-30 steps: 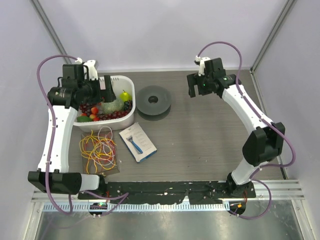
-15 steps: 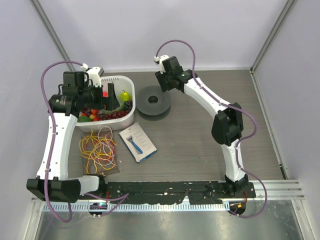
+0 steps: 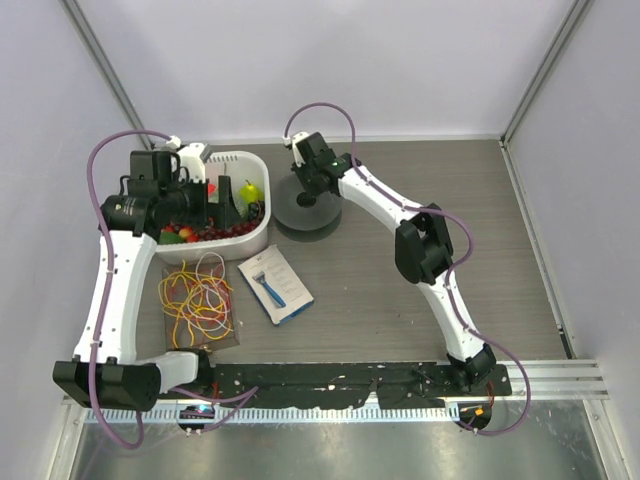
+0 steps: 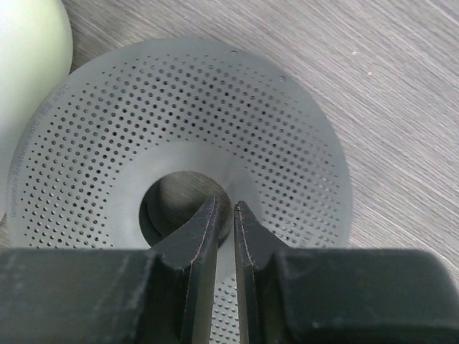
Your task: Wrap the cables
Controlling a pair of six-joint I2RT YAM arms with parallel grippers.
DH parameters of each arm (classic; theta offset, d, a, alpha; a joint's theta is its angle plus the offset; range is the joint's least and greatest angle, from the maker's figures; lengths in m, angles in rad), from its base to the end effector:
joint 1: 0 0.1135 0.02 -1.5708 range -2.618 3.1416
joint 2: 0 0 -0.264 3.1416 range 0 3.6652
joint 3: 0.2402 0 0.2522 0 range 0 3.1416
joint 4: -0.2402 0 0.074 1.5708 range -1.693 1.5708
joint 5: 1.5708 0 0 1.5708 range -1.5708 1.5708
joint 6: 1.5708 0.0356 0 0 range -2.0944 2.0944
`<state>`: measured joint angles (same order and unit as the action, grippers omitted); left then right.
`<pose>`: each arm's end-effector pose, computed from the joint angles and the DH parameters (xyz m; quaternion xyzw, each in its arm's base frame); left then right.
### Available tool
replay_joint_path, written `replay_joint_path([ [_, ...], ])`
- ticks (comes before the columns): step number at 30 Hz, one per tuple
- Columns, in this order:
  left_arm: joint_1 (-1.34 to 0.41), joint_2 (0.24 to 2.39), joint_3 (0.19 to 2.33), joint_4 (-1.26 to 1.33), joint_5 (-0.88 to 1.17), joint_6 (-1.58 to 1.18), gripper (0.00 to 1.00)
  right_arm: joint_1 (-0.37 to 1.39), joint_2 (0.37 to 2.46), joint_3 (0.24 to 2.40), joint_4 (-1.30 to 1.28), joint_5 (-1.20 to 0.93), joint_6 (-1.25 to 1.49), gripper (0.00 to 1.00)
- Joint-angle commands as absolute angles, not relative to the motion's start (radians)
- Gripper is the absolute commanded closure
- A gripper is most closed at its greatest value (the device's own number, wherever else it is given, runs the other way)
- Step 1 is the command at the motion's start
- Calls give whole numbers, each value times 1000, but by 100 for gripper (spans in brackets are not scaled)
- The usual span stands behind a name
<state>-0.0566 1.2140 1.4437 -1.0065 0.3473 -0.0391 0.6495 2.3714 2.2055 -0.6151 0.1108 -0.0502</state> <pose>0.2283 -0.0251 0.3997 0.0748 0.9077 -0.1774 0.3728 0.4314 0.3227 0.2390 -0.2959 0.8731 0.0646 0.3821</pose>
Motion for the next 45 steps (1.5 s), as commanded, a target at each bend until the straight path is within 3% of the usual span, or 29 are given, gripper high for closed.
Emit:
replay_joint_path([
  [1,-54,1177,1443,-983,344,-8,0,670,2396,2276,-583,109,-52,80],
  [14,-52,1170,1442,-957,226,-112,0,690,2416,2181,-598,109,-83,86],
  [24,-54,1172,1454,-1044,173,-98,0,690,2188,1788,-597,156,-130,89],
  [32,-23,1174,1467,-1261,245,158,0,690,1967,1446,-583,173,-140,89],
  [38,52,1140,1430,-1399,330,310,0,690,1842,1309,-583,130,-117,89],
  [43,123,1153,1398,-1486,370,431,0,690,1781,1359,-618,86,-109,82],
  [45,141,1161,1390,-1511,371,466,1,690,1749,1382,-626,74,-110,71],
])
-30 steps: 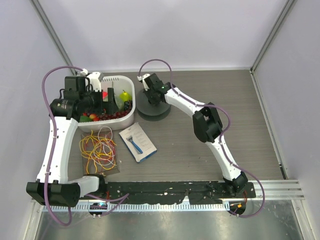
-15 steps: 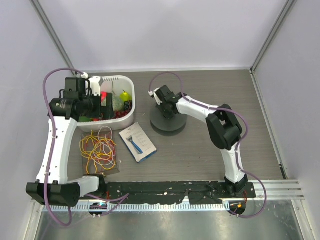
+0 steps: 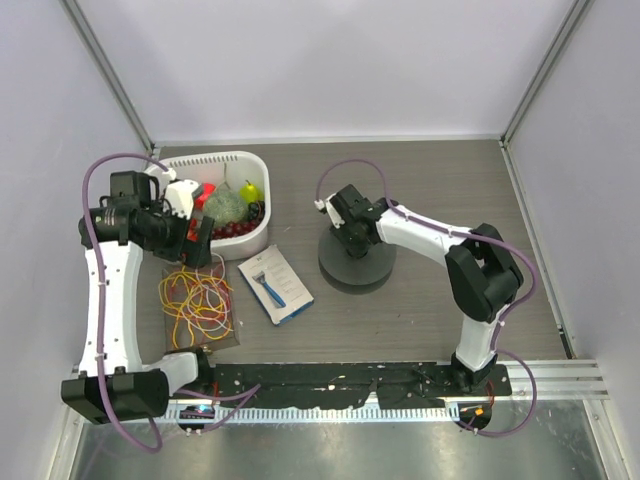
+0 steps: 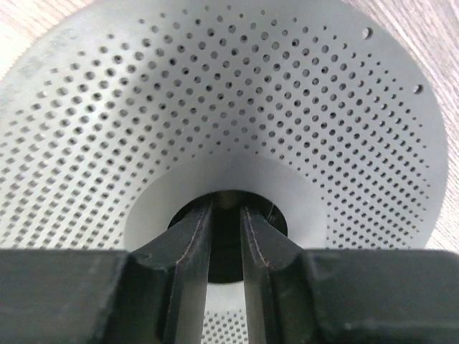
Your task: Wrap the cables
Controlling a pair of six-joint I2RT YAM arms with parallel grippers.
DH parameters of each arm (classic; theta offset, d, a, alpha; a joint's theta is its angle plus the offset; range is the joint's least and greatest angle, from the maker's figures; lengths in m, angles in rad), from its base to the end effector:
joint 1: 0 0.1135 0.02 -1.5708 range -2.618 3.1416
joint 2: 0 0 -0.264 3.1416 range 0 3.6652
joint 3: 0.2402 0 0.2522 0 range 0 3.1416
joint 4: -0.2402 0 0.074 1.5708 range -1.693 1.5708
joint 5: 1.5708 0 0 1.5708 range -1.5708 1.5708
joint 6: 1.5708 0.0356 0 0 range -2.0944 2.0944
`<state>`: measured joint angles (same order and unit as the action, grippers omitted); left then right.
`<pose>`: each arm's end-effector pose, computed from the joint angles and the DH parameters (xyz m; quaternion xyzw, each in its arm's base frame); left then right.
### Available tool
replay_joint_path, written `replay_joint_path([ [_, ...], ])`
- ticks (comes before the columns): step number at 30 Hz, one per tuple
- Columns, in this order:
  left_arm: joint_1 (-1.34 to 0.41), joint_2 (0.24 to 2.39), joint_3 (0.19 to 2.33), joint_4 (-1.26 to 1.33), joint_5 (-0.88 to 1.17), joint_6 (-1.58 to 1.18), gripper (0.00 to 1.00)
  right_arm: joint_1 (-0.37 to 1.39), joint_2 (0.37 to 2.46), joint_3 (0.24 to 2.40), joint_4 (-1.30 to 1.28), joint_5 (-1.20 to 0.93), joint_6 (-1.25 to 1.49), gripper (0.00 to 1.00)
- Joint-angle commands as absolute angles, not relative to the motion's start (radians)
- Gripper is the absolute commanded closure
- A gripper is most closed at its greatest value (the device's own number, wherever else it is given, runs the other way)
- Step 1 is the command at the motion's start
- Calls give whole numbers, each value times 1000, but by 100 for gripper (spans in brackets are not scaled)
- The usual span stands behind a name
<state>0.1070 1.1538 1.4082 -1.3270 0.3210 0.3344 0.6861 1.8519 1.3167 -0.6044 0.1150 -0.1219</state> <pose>0.1867 0.0088 0.3799 0.1477 0.9460 -0.0978 0.2714 0.2968 0.2377 0.1945 -0.3721 0.9016 0.0055 0.2208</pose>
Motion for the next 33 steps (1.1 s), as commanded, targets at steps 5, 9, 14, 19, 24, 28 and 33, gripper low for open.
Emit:
replay_joint_path([
  [5,181,1183,1371,-1571,388,561,4,690,1672,1405,-629,52,-115,43],
  [9,186,1177,1330,-1588,428,641,11,690,1614,1422,-626,35,-136,34],
  [14,186,1132,1241,-1537,477,751,14,690,1566,1460,-611,15,-137,27],
  [19,186,1104,1180,-1502,528,900,15,690,1484,1457,-554,21,-176,16],
  [24,184,1143,1128,-1607,574,1246,18,689,1384,1372,-439,-41,-193,11],
  [28,183,1111,1077,-1579,575,1478,18,689,1289,1281,-327,-121,-149,11],
  [33,181,1066,1029,-1543,566,1793,26,690,1210,1240,-257,-221,-127,11],
])
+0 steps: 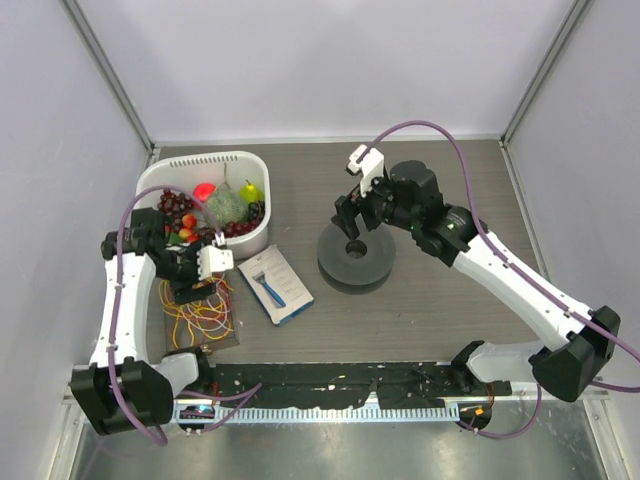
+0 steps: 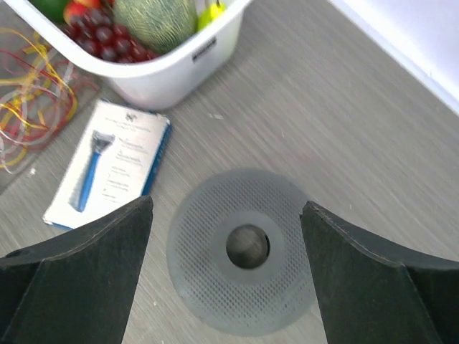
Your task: Wrap the cables
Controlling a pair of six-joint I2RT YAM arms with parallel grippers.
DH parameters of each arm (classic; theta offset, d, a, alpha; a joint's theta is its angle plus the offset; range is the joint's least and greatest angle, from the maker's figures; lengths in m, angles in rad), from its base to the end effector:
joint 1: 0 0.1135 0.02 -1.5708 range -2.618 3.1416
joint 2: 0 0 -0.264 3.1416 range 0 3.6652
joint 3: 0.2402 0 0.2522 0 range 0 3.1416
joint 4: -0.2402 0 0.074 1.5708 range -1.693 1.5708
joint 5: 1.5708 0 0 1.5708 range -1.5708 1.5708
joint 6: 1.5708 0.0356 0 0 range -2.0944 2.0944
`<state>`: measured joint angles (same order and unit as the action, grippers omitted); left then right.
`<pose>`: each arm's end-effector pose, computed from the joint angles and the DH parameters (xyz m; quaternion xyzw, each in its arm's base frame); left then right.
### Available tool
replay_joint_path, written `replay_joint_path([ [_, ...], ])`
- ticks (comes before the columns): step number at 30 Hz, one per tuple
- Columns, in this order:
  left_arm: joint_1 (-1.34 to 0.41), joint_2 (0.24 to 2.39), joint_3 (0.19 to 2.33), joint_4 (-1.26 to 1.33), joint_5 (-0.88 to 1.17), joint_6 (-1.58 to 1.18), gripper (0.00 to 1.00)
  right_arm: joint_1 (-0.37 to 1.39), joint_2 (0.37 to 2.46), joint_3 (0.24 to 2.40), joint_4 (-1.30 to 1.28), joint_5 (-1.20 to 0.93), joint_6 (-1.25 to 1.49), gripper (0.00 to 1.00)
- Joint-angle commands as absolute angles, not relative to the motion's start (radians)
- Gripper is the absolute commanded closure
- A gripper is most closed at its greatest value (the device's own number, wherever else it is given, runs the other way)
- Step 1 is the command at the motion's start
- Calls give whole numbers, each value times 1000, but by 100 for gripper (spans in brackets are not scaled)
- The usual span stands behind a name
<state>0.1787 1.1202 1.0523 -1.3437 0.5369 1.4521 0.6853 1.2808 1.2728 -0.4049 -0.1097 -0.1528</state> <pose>0.1706 0.0123 0.2911 0.5884 0.7603 -0.1255 0.2450 0.2222 0.1866 0.3806 -0.3675 0.7513 0.1880 0.5150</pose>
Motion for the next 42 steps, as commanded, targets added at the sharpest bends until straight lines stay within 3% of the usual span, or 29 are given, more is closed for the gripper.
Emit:
replay_joint_path([
  [1,181,1062,1017,-1543,554,1875,32,689,1181,1227,-233,-238,-123,11],
  [5,183,1068,985,-1540,549,2072,42,690,1126,1125,-106,-282,-95,11],
  [12,181,1135,950,-1454,554,2161,53,689,1146,1132,-144,-364,-110,11],
  [27,181,1235,933,-1310,523,2143,65,690,1178,1123,-150,-400,-83,11],
  [42,179,1270,913,-1105,512,2079,67,690,1201,1124,-167,-403,-72,11],
])
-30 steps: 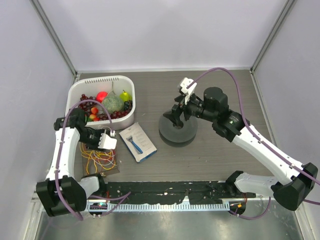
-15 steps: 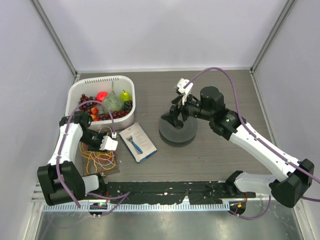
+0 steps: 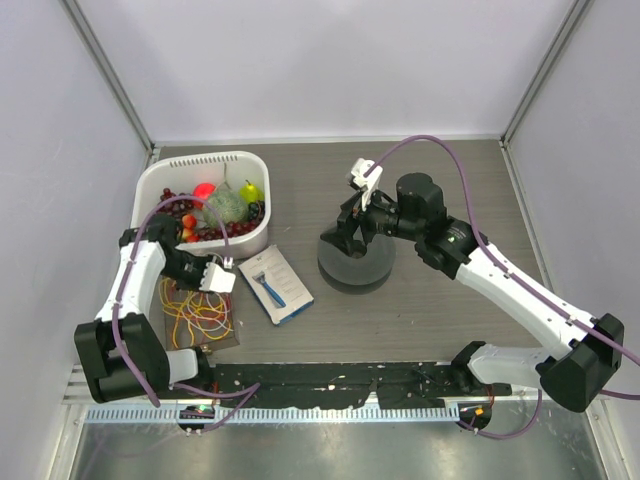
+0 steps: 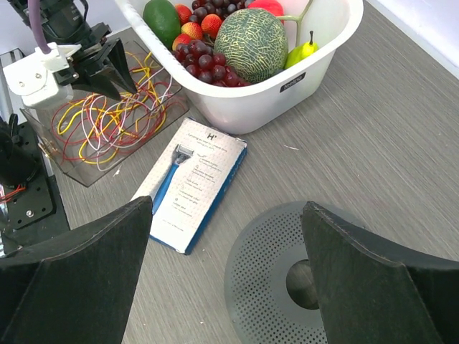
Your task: Wrap the cables
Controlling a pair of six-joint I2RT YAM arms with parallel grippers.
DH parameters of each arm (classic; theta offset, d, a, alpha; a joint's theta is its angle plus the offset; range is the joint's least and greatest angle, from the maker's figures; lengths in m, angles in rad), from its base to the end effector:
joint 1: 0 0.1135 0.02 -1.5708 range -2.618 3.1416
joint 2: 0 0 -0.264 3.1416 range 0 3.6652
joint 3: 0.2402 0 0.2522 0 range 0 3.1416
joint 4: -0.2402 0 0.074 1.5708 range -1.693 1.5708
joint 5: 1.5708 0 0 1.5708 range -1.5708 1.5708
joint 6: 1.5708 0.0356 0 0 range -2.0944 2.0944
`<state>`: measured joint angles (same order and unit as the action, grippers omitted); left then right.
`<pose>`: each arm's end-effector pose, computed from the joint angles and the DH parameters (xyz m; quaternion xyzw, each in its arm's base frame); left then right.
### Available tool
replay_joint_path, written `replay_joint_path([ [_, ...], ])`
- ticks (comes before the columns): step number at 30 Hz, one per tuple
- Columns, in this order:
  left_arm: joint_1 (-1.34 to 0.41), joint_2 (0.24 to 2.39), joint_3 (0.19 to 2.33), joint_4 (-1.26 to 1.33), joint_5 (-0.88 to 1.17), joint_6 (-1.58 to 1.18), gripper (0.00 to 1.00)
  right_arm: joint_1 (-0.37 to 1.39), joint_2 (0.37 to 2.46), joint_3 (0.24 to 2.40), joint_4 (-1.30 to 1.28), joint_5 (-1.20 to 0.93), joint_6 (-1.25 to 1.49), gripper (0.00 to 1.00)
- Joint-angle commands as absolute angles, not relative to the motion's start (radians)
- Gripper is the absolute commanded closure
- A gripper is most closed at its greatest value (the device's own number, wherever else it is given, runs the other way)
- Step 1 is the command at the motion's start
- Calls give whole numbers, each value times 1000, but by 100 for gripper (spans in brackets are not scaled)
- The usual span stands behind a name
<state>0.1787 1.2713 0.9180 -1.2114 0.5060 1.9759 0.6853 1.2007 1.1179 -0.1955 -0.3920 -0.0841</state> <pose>0.1933 0.0174 0.2321 0.7580 0.6023 -0.1160 0.2218 0.2054 0.1855 0.3698 -0.4026 0.6818 0.3234 0.5181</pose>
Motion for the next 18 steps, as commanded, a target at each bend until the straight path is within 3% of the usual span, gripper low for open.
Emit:
replay_joint_path([
  [1,179,1270,907,-1088,508,2072,67,689,1204,1126,-167,-402,-63,11],
  [18,179,1333,874,-1061,474,2098,68,689,1219,1132,-172,-396,-63,11],
])
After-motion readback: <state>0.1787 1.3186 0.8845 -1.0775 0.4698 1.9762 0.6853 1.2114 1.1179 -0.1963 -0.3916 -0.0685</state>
